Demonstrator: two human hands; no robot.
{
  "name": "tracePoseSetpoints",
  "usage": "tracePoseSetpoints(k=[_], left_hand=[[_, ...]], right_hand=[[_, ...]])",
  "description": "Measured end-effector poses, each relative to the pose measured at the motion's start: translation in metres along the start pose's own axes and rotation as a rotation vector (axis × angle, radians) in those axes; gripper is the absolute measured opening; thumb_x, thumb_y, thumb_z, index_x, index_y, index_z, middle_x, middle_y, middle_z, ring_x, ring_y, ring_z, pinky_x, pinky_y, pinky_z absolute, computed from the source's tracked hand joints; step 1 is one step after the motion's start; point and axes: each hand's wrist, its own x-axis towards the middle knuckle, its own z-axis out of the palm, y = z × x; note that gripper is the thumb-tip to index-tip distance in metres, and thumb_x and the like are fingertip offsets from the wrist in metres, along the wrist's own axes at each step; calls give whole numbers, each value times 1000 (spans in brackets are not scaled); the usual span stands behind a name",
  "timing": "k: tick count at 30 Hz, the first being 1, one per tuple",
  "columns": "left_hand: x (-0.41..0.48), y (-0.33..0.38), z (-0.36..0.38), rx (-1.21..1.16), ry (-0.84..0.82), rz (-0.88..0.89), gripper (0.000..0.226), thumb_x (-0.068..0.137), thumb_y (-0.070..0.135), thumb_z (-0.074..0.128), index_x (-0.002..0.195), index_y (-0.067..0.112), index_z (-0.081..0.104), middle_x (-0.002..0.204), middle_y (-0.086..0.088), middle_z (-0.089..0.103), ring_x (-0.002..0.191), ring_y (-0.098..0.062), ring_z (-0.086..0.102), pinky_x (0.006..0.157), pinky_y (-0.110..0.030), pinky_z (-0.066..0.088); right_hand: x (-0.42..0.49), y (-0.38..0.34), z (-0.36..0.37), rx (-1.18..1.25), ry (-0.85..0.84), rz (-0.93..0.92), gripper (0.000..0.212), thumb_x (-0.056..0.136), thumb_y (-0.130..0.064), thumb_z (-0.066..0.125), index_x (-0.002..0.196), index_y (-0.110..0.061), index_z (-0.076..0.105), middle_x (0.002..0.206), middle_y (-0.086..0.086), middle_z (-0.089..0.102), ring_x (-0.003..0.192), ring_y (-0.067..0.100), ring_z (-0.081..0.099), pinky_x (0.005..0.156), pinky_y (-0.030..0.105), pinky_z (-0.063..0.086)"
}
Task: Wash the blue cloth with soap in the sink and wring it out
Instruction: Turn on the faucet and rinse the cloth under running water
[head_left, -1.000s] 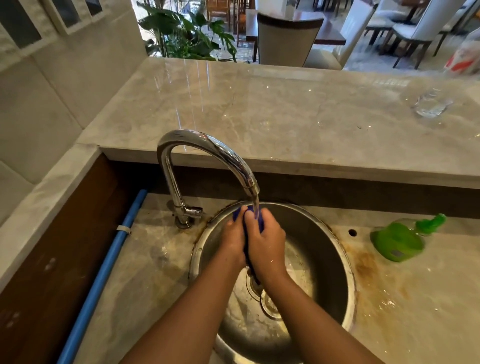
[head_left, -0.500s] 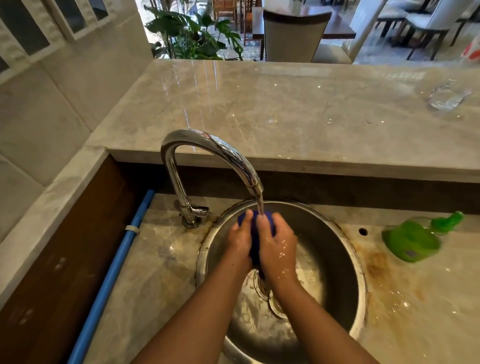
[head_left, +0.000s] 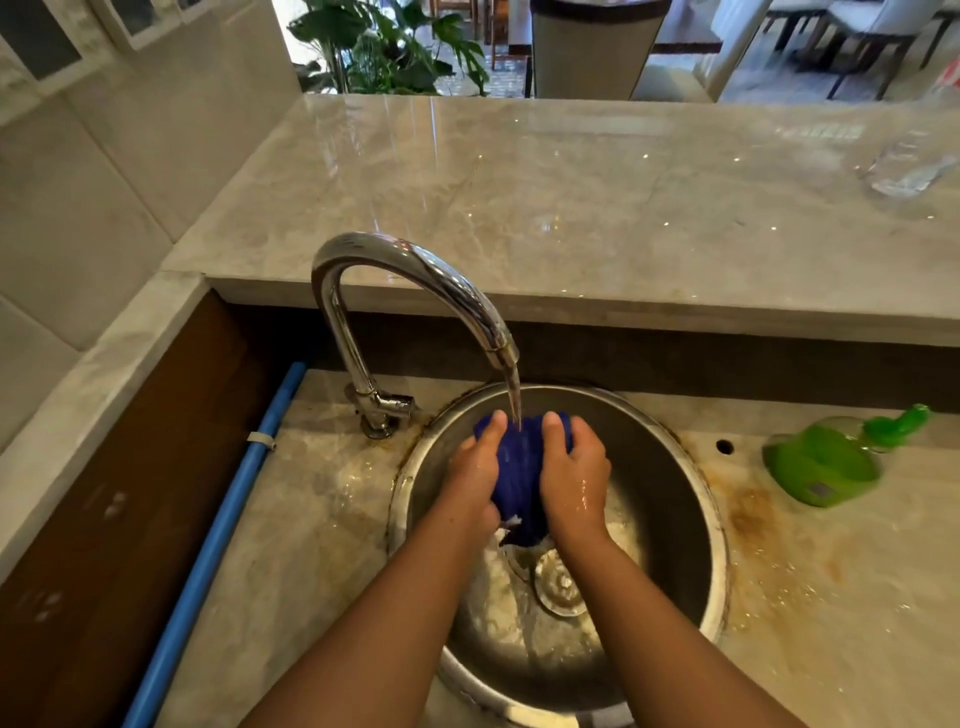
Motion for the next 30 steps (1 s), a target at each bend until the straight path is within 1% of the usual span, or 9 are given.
tracePoseSetpoints(k=[2,5,9,11,16,20,23,25,30], left_hand=[[3,5,5,-16,33,-13,32,95,44,60,110,16,64,103,-14,71,94,-33,69,86,-49,58],[5,-4,12,100,97,12,37,99,44,51,87,12,65,75,-7,64,66,-19,62,59,-27,50],[4,-24,12,-7,47,39,40,94,49,57,102,13,72,94,-14,76,89,-31,73,88,-47,58],[-8,-22,11,-46,-23,48,31,97,41,57,110,14,68,103,-15,75,97,-32,72,93,-50,57],[-8,-19,6,-66,-73,72,21,98,36,58,108,18,64,107,-13,73,97,-30,72,88,-48,59],[6,-10,1,-21,47,72,27,96,43,58,92,17,67,95,-13,73,90,-32,71,90,-50,57],[17,-18,0,-23,13,33,34,91,45,59,84,11,65,79,-11,64,71,-25,65,76,-38,52],[11,-21,0,-79,-47,6,34,91,41,60,90,8,68,85,-14,68,72,-22,70,74,-37,53],[-6,-14,-7,-90,-141,44,30,97,39,58,113,16,67,104,-14,76,94,-31,74,78,-43,60]], right_hand=[[-13,-7,4,12,-41,-69,28,101,-25,53,77,-13,57,68,0,58,56,2,49,54,15,40],[-20,-6,16,-108,-107,-125,27,100,-33,52,78,-16,58,68,-1,61,59,9,55,56,26,46],[6,7,15,-126,-71,6,31,102,-30,48,75,-17,57,69,0,60,64,15,54,61,33,44],[20,14,10,-34,-88,139,33,103,-27,47,74,-16,57,69,2,58,63,14,52,63,32,43],[17,13,3,26,-54,152,31,102,-26,50,74,-13,56,66,3,53,60,14,48,61,33,43],[-16,-10,3,53,-131,24,26,101,-24,53,78,-14,60,67,-1,59,56,4,51,54,19,44],[-29,-11,15,-133,-178,-100,25,100,-32,54,79,-20,59,69,-2,62,59,7,55,55,21,44],[-18,-7,19,-244,-126,-153,28,100,-34,52,77,-19,57,66,-3,59,59,9,54,56,27,41],[17,1,12,-64,-86,99,33,102,-31,51,80,-10,63,71,9,64,63,15,57,64,36,48]])
